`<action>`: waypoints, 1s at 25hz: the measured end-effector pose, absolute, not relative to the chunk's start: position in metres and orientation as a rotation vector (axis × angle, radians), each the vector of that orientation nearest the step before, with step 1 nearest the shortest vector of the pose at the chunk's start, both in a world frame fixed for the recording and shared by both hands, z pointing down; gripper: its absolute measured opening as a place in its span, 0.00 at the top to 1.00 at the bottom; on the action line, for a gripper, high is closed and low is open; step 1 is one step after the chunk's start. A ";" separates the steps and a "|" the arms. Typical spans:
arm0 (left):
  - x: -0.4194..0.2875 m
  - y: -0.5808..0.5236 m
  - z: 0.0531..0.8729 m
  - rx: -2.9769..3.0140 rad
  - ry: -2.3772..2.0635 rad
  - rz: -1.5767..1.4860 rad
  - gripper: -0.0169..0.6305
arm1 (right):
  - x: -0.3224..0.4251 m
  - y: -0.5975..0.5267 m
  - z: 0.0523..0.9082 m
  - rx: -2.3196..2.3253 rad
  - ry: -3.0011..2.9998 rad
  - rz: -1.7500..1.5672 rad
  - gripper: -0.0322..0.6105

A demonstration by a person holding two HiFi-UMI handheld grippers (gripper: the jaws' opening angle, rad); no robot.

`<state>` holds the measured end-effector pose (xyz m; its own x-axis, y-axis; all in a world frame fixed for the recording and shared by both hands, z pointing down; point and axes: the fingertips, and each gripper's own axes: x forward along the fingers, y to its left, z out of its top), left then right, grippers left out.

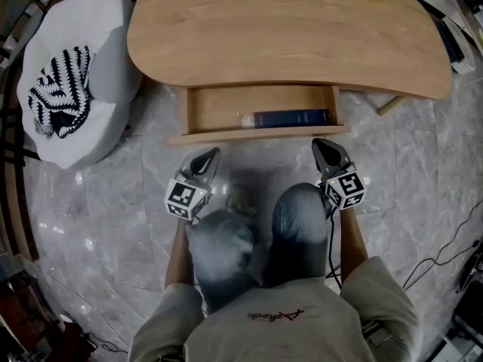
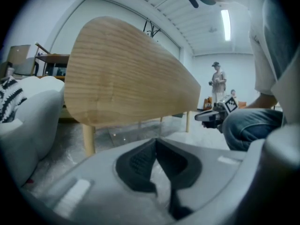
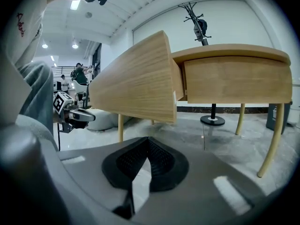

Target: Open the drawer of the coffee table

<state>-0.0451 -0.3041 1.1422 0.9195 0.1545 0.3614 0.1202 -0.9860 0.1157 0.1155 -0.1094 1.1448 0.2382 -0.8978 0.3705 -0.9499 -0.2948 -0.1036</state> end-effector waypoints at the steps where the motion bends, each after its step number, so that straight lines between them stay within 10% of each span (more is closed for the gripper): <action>1: -0.044 -0.305 1.145 2.980 0.219 0.585 0.97 | 0.116 -0.110 1.147 2.350 -1.767 0.563 0.94; 25: -0.084 -0.285 1.014 2.703 0.206 0.893 0.97 | 0.068 -0.094 1.004 2.272 -1.644 1.008 0.94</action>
<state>-0.0838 -0.2853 1.0140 0.7979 0.2225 0.5602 0.0451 -0.9488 0.3127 0.0684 -0.0936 1.0039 0.1680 -0.7813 0.6011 -0.8902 -0.3821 -0.2478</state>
